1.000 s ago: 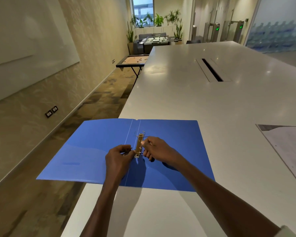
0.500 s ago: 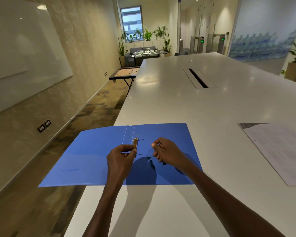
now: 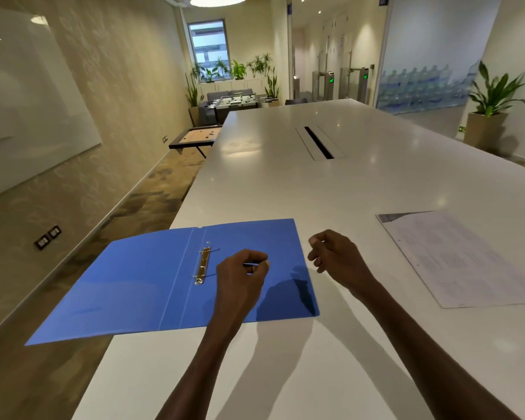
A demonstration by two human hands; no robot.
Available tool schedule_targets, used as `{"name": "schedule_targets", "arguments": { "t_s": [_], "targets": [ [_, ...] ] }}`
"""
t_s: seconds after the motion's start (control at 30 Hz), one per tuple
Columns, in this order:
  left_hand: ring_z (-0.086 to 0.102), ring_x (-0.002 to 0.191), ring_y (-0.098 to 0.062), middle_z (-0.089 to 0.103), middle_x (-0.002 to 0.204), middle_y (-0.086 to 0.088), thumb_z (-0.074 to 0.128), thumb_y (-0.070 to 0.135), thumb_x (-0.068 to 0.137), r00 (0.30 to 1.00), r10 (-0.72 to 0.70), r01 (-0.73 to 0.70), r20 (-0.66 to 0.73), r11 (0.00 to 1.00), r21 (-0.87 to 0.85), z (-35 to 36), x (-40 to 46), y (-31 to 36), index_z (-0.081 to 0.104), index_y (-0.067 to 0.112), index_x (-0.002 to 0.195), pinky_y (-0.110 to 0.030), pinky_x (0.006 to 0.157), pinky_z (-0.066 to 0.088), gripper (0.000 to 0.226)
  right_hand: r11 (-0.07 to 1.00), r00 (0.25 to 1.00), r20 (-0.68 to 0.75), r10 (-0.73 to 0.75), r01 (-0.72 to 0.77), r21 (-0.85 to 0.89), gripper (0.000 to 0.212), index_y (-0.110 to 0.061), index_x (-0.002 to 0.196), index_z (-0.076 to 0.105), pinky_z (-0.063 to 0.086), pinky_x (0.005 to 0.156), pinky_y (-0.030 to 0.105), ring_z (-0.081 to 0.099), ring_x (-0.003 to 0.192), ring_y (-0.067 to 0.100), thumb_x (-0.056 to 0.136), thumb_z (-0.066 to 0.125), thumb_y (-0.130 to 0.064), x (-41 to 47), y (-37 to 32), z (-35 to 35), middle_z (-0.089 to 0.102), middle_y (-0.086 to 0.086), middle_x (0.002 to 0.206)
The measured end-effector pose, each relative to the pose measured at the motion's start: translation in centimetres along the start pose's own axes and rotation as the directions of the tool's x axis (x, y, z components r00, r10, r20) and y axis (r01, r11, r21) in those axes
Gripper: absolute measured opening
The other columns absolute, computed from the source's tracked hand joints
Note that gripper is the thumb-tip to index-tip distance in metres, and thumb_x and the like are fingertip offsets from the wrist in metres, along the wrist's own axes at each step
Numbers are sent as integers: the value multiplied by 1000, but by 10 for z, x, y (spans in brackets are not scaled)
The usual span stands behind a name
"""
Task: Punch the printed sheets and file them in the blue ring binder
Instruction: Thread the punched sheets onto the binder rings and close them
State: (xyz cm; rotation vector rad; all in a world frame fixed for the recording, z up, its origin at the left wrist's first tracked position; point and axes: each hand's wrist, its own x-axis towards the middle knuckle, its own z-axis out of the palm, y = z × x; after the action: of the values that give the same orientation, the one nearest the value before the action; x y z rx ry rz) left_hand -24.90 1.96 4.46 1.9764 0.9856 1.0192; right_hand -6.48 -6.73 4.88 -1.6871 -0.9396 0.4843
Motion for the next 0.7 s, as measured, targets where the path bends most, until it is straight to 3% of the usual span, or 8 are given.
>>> {"name": "schedule_targets", "arguments": {
  "t_s": [0.2,0.43,0.57,0.7],
  "targets": [
    [61,71,16,66,79,17,71,14,86,997,-2,7,74,998,-67,65,-2,39,74,15,92,-2,62,45,6,999,989,-148,12,-18,-40,12,-16,86,65,52,57,27,64,59,16,92,57,-23,6,17,-88,71,5,74],
    [63,59,3,72,84,2,71,16,85,983,-105,119,150,988,-93,145,-4,72,73,13,96,-7,53,45,11,975,958,-284,34,-94,-202,11,-15,88,65,55,70,37,66,69,20,89,60,-25,23,54,-173,70,1,78],
    [61,67,1,71,96,-1,70,16,86,977,-117,123,176,992,-25,188,-1,89,71,9,105,-1,55,42,20,879,935,-355,-20,-152,-452,15,-12,99,64,41,73,29,59,82,19,90,59,-23,36,85,-211,66,2,88],
    [64,84,-10,71,104,-1,71,22,84,970,-167,159,175,986,57,231,3,103,68,11,110,-12,71,41,29,715,929,-368,34,-280,-641,38,-5,112,58,40,85,39,53,105,37,87,61,-34,47,115,-243,62,20,106]
  ]
}}
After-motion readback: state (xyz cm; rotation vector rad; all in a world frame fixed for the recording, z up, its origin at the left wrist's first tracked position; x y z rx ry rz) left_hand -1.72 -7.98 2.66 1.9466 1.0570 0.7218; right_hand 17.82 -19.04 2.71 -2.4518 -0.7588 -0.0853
